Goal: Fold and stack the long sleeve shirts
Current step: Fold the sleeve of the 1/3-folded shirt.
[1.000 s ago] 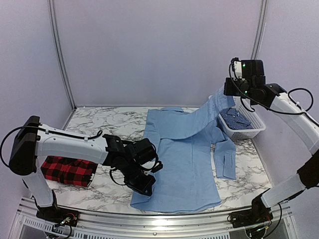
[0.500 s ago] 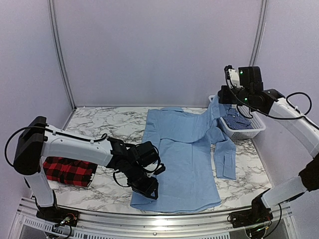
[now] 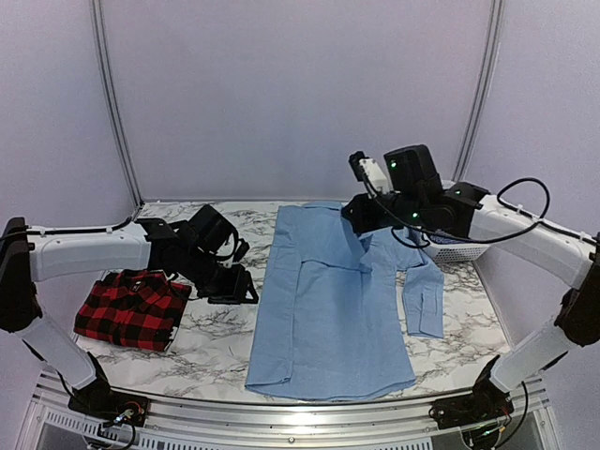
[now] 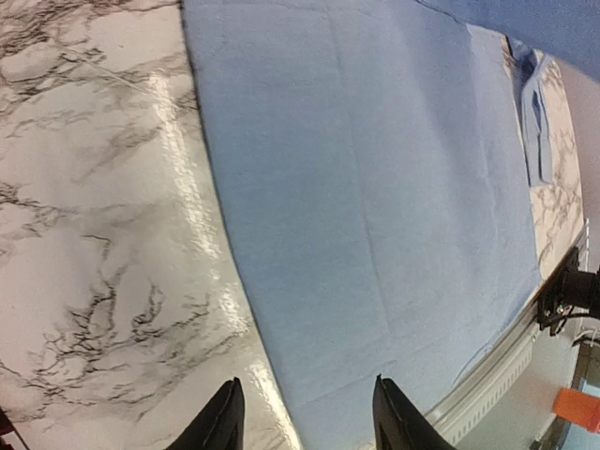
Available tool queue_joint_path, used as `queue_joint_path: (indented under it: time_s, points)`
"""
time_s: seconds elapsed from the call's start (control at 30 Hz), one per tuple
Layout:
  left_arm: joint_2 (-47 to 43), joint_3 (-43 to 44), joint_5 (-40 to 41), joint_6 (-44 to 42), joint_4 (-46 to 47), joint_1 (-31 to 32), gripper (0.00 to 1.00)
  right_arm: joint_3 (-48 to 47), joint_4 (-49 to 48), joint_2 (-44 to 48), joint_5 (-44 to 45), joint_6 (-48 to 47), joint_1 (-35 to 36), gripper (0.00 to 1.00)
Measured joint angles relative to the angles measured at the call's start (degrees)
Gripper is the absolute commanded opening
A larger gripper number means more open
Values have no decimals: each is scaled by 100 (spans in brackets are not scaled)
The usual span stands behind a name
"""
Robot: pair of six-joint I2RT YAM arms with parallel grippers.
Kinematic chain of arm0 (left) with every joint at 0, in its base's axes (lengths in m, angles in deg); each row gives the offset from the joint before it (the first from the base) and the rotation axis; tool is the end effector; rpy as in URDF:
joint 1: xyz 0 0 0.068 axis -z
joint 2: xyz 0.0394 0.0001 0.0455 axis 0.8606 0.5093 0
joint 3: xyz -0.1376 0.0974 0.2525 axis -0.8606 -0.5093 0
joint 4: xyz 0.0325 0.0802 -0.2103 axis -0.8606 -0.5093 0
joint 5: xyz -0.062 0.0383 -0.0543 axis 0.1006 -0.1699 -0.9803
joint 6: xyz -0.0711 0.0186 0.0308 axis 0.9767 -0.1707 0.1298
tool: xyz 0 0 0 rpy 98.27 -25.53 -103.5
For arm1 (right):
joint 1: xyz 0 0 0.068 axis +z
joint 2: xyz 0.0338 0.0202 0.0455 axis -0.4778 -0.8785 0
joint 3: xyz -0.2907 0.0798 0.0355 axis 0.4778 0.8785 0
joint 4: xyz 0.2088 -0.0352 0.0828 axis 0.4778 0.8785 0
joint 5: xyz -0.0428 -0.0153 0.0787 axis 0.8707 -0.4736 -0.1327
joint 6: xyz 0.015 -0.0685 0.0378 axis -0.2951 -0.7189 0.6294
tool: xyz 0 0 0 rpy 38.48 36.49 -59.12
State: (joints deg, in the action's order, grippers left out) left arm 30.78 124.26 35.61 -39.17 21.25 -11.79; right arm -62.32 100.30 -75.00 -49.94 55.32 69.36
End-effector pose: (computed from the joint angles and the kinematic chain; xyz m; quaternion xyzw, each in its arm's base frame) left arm 0.1995 -0.2417 0.2559 0.1498 0.9331 -0.2841 0.1619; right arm 0.2386 0.2051 0.3704 -0.1897 0.8477 0.2284 0.4396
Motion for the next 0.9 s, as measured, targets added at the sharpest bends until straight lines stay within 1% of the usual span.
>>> queue_joint_path:
  time_s: [0.17, 0.33, 0.47, 0.63, 0.9]
  points:
    - [-44, -81, 125, 4, 4, -466, 48, -44, -129, -699, -190, 83, 682, 0]
    - [-48, -199, 142, -9, 13, -680, 48, -168, -114, -1569, -363, 98, 1191, 0]
    - [-92, -328, 142, -28, 22, -743, 48, -319, -72, -2039, -557, 92, 1513, 0]
    - [-103, -407, 136, -52, 48, -778, 48, -369, -68, -2273, -844, 90, 1832, 0]
    - [-103, -420, 122, -96, 57, -824, 47, -372, 7, -2376, -1174, 90, 2216, 0]
